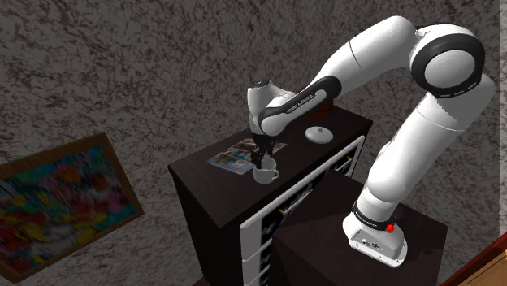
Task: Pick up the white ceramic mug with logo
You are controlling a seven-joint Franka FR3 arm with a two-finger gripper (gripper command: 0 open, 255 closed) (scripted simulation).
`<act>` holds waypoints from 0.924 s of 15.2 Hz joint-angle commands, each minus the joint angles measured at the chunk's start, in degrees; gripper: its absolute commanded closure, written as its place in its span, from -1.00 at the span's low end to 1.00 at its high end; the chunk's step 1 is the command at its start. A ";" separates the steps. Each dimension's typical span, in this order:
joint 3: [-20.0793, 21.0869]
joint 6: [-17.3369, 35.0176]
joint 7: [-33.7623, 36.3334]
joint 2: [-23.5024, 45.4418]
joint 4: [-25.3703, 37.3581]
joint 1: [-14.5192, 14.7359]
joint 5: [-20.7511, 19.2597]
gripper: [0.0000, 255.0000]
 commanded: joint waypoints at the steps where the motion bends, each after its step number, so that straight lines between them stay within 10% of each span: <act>1: 0.81 3.78 1.85 4.66 0.92 0.18 -0.73 -1.00; 12: 1.16 11.49 4.57 12.14 0.46 0.06 -3.43 -1.00; 13: 0.68 11.86 3.74 12.34 0.33 -0.39 -3.56 1.00; 14: 0.50 12.57 3.70 13.52 0.76 -0.60 -4.00 1.00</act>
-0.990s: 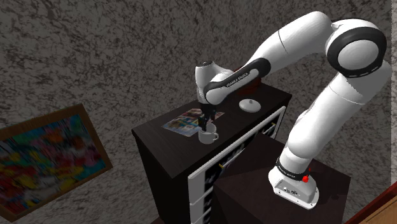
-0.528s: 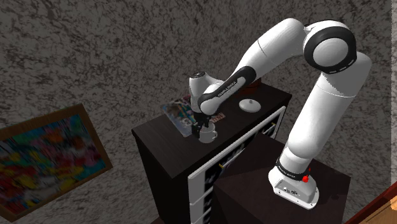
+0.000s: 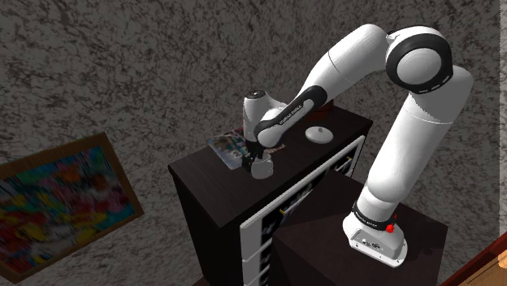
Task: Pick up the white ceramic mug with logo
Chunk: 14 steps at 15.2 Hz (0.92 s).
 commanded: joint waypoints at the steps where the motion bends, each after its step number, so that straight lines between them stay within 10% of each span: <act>1: -0.08 -0.09 -0.04 4.35 -1.73 -0.09 0.07 1.00; 14: 0.61 -6.59 -0.72 -0.19 0.31 0.54 2.25 1.00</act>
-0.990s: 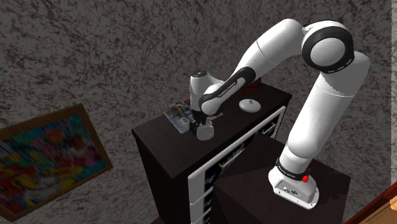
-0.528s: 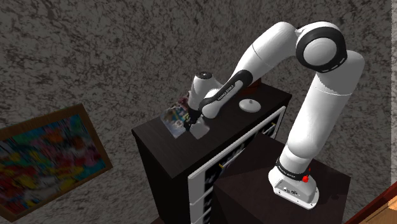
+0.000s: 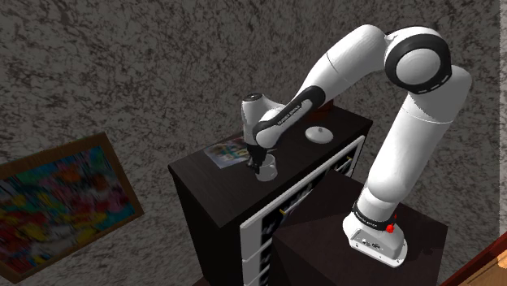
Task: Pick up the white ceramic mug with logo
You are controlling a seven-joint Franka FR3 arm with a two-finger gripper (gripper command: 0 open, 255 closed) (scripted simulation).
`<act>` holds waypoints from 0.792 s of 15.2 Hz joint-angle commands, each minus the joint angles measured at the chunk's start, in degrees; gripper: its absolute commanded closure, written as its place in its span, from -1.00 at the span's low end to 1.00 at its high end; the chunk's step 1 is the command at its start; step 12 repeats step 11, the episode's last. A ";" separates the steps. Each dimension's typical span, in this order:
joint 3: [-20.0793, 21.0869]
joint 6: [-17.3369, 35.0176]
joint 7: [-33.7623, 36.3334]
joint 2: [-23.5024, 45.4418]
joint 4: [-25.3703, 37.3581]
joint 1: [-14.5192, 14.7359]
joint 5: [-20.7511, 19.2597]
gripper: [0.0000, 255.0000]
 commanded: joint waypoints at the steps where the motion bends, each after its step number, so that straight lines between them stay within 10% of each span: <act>1: 0.07 -2.27 -0.30 -1.39 0.17 0.10 0.57 1.00; 12: -0.13 -9.04 -1.68 -6.13 2.34 0.29 2.16 1.00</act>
